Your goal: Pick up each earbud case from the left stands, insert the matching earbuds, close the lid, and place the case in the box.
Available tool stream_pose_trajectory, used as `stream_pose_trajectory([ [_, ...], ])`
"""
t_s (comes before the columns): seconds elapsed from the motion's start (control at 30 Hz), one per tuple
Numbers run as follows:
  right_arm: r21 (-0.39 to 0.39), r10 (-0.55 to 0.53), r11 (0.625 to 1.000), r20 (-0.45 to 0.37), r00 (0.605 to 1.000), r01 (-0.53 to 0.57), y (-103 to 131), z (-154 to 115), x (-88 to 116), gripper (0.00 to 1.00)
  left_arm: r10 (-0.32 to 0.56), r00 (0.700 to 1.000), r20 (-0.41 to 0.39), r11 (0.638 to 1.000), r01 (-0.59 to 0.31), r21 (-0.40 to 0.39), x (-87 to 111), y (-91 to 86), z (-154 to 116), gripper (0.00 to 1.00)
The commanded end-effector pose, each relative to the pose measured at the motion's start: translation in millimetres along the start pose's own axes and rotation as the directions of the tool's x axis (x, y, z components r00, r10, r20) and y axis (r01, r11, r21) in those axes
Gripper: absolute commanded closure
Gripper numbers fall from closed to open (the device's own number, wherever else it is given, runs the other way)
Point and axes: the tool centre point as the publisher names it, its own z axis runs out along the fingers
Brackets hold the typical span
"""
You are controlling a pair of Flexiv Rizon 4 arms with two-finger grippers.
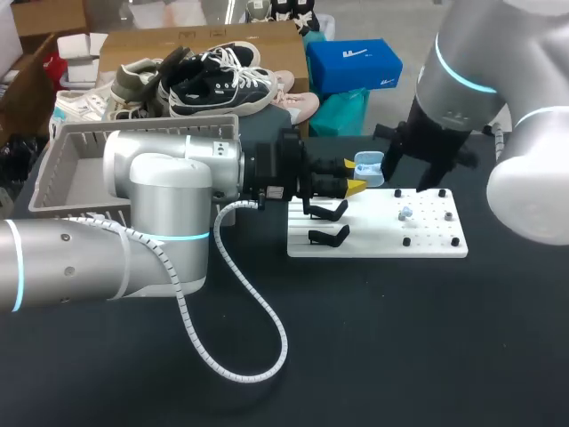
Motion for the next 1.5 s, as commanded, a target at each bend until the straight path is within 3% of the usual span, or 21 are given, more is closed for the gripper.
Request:
stream_pose_trajectory([
  [0.03,0.024,-0.009,1.0,0.052,0.999,0.008,-6.2,9.6,5.9,0.49,0.001,1.0,0.001,1.0,-0.001,-0.003,0.1,-0.8,-0.1,1.0],
  [0.23,0.038,-0.044,0.998,0.067,0.997,0.042,-19.8,27.3,4.1,0.42,0.001,1.0,0.001,1.0,-0.001,-0.003,0.1,-0.8,-0.1,1.0],
  [0.63,0.029,-0.164,0.986,0.113,0.98,0.162,-30.6,46.9,5.5,0.5,0.001,1.0,0.001,1.0,-0.001,-0.003,0.1,-0.8,-0.1,1.0],
  [0.77,0.012,-0.159,0.987,0.095,0.983,0.158,-36.2,56.8,4.5,0.42,0.001,1.0,0.001,1.0,-0.001,-0.003,0.1,-0.8,-0.1,1.0],
  [1.13,-0.005,-0.147,0.989,0.057,0.988,0.147,-43.5,75.2,0.3,0.51,0.001,1.0,0.001,1.0,-0.001,-0.003,0.1,-0.8,-0.1,1.0],
  [1.5,-0.007,-0.142,0.99,0.037,0.989,0.143,-42.1,86.9,-1.0,0.53,0.029,0.999,0.015,0.999,-0.029,-0.028,-7.7,6.9,-39.2,1.0],
])
